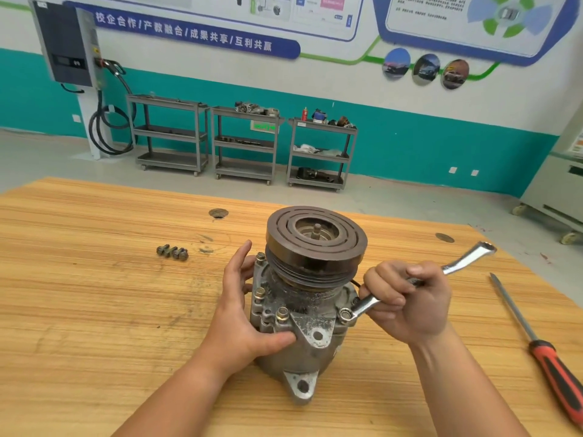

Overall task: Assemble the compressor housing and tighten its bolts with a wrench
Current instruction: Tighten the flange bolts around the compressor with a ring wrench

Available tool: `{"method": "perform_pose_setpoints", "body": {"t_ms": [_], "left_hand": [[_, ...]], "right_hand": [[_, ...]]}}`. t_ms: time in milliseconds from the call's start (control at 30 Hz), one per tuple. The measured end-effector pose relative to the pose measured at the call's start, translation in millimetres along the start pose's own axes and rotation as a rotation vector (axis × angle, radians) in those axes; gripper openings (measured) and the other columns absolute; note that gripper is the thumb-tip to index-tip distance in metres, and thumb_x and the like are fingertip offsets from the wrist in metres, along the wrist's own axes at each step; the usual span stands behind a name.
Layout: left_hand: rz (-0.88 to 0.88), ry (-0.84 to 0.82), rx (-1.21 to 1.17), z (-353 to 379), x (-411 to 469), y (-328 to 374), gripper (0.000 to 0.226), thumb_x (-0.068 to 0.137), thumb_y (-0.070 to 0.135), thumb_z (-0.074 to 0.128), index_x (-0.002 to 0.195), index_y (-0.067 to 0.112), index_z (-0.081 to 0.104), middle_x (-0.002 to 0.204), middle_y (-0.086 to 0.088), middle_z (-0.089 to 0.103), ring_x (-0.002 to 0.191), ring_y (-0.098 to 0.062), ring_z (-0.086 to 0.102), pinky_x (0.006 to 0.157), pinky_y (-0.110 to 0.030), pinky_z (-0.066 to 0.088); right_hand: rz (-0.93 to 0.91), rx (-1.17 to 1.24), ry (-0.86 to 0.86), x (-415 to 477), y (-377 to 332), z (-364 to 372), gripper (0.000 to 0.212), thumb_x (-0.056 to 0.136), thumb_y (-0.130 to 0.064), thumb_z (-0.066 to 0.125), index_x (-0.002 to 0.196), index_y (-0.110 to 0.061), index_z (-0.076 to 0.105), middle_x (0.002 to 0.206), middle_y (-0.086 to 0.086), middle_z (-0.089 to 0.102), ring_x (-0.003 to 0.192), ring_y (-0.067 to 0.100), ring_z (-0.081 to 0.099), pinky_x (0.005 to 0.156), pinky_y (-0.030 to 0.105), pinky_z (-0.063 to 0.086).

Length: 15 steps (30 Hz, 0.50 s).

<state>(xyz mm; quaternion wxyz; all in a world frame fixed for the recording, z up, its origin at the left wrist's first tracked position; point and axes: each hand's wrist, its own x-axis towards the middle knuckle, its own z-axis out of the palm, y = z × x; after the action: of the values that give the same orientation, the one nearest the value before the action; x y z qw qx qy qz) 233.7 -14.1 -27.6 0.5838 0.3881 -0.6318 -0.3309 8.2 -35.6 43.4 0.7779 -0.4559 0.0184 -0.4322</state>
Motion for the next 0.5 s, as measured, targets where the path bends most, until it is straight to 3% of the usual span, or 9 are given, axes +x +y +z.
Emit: {"method": "perform_pose_setpoints", "body": {"t_ms": [133,233,300,367,433,500], "left_hand": [[-0.002,0.001,0.005,0,0,-1,0.122,0.033,0.075,0.08,0.137,0.062,0.018,0.14,0.007,0.039,0.129,-0.01,0.044,0.104,-0.034,0.038],[-0.004,0.001,0.018,0,-1,-2,0.122,0.033,0.073,0.081,0.137,0.063,0.018,0.14,0.006,0.039,0.129,-0.01,0.043,0.105,-0.036,0.037],[-0.01,0.002,0.018,0,0,-1,0.122,0.033,0.075,0.081,0.136,0.063,0.017,0.14,0.008,0.039,0.13,-0.008,0.043,0.104,-0.032,0.037],[-0.008,0.004,0.014,0,-1,-1,0.121,0.033,0.077,0.08,0.136,0.064,0.018,0.139,0.01,0.039,0.129,-0.005,0.043,0.1,-0.026,0.036],[0.003,0.015,0.009,0,-1,-1,0.12,0.033,0.078,0.079,0.135,0.064,0.018,0.139,0.006,0.04,0.129,-0.008,0.044,0.099,-0.025,0.037],[0.021,0.023,0.004,1,0,-1,0.119,0.034,0.08,0.078,0.136,0.064,0.019,0.138,0.002,0.04,0.129,-0.012,0.045,0.1,-0.026,0.037]], "right_hand": [[-0.007,-0.108,0.085,-5,-3,9,0.033,0.079,-0.028,0.057,0.057,-0.02,0.033,0.055,-0.001,0.032,0.046,0.009,0.023,0.04,0.019,0.023],[-0.213,-0.279,0.43,-29,15,36,0.049,0.063,-0.045,0.071,0.049,-0.022,0.03,0.047,-0.005,0.034,0.045,0.011,0.021,0.038,0.016,0.023],[-0.37,-0.419,0.613,-43,35,63,0.05,0.06,-0.05,0.072,0.045,-0.022,0.034,0.046,-0.004,0.039,0.043,0.01,0.029,0.038,0.015,0.027],[-0.456,-0.737,0.773,-49,60,85,0.037,0.061,-0.044,0.069,0.044,-0.019,0.047,0.049,-0.007,0.049,0.039,0.005,0.04,0.037,0.015,0.032],[-0.477,-0.976,0.795,-48,86,91,0.025,0.061,-0.032,0.068,0.048,-0.022,0.049,0.059,-0.008,0.057,0.045,0.008,0.047,0.047,0.024,0.037],[-0.359,-1.05,0.801,-43,101,90,0.043,0.073,0.007,0.063,0.048,-0.025,0.047,0.067,-0.014,0.058,0.058,0.007,0.049,0.063,0.026,0.037]]}}
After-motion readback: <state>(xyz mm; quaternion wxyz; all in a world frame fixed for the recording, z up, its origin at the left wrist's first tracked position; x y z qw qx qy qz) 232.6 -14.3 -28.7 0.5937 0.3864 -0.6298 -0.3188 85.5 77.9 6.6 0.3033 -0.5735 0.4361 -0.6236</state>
